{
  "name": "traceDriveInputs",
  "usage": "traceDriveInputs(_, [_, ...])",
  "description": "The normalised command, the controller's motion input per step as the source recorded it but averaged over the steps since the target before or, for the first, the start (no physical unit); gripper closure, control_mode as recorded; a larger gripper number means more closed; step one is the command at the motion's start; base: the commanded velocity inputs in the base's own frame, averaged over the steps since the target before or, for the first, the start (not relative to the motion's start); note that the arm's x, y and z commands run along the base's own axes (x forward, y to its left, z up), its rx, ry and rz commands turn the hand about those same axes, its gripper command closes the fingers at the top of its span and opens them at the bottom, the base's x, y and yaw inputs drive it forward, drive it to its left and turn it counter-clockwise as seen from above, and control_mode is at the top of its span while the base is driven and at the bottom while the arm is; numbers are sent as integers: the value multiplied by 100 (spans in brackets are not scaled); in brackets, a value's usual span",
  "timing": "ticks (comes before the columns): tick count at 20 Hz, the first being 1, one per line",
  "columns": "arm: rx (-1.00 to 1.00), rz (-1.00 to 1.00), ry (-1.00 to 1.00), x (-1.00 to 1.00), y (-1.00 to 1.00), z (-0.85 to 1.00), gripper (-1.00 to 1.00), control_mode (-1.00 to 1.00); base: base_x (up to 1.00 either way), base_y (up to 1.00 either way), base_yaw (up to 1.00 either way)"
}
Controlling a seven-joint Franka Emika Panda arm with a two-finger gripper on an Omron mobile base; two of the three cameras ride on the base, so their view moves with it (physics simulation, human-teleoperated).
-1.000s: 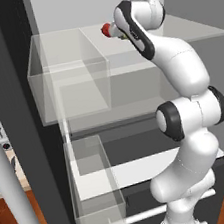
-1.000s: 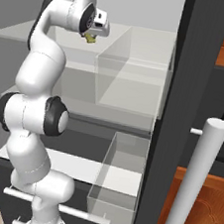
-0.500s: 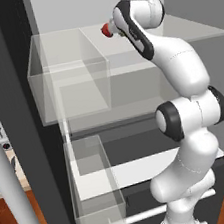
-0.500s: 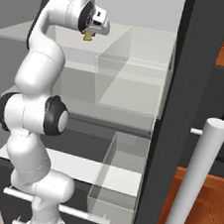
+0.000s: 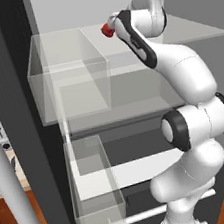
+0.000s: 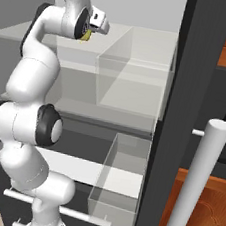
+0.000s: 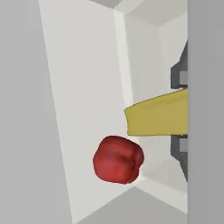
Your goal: Retrieve the butter from the fridge and place it on a plate on the dining table. Then retrieve the butter knife by the fridge and place it near the plate.
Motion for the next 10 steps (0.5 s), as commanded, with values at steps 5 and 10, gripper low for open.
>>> traceDriveInputs(5, [0,-2,-17,-52,0,1,100,-100,0,0,0])
traceDriveInputs(10, [-1,0,-15,-96,-8,1,100,-100,0,0,0])
